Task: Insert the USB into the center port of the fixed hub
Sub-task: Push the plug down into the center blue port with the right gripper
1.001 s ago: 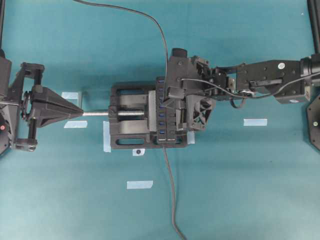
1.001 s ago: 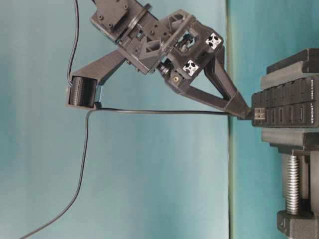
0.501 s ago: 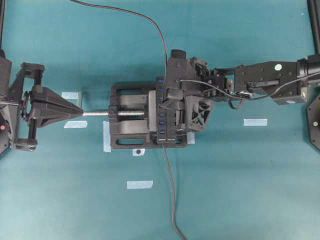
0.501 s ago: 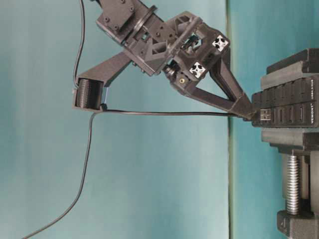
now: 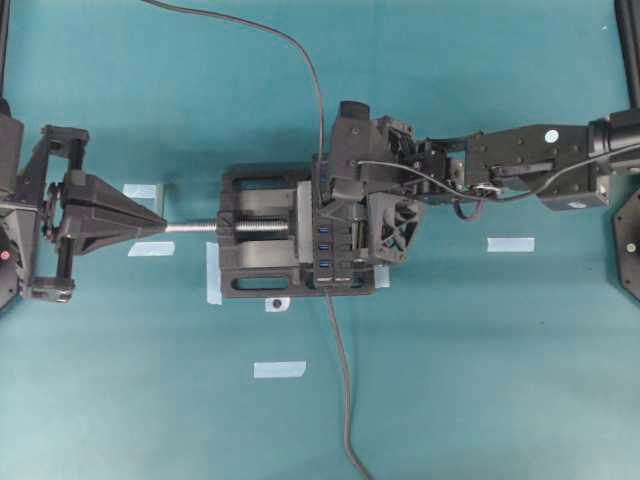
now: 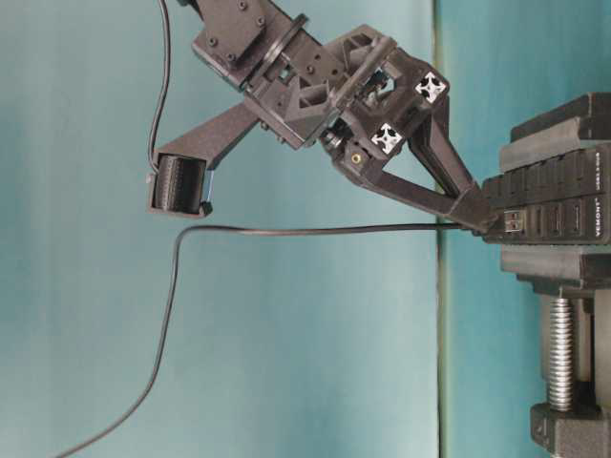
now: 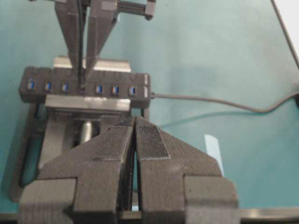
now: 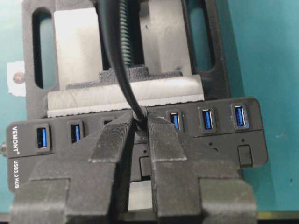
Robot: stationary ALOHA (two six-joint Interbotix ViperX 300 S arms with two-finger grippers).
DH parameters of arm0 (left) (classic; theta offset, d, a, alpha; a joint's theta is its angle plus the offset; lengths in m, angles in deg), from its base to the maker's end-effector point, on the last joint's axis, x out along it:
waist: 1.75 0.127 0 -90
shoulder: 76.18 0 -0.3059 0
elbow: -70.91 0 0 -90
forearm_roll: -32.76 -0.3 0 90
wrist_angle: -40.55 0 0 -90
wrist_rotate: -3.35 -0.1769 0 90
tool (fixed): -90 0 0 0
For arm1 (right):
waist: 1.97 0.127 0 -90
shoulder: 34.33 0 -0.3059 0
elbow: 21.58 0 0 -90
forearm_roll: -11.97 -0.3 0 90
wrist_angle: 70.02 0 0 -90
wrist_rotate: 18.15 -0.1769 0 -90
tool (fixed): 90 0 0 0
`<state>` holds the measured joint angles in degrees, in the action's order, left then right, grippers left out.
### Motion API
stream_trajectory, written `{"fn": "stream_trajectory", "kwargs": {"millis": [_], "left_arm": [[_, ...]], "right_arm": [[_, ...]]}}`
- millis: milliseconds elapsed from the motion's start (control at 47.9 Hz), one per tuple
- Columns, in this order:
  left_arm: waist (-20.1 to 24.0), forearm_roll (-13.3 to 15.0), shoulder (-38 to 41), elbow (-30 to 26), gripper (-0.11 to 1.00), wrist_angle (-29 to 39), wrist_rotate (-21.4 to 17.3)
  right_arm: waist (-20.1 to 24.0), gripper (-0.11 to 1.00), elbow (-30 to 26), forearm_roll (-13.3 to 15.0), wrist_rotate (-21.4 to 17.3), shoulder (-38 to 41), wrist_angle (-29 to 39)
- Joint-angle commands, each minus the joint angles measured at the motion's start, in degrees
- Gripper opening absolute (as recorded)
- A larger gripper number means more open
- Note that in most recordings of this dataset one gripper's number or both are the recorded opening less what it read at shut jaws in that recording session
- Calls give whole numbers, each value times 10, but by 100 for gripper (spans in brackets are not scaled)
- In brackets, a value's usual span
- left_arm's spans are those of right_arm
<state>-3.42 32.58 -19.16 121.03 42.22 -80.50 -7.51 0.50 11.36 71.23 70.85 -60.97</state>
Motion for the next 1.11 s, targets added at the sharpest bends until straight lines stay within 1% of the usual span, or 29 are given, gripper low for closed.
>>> {"fn": "stream_trajectory", "kwargs": {"millis": [0, 229, 793, 1085], "left_arm": [[0, -2, 0, -8, 0, -5, 1], [0, -2, 0, -9, 0, -6, 1], [-1, -2, 0, -6, 0, -6, 3], [0, -2, 0, -6, 0, -5, 3]], "right_arm": [[3, 9, -6, 0, -5, -4, -2], [3, 9, -7, -1, -5, 1, -19], [3, 9, -4, -1, -5, 13, -11], [2, 9, -4, -1, -5, 18, 4]]}}
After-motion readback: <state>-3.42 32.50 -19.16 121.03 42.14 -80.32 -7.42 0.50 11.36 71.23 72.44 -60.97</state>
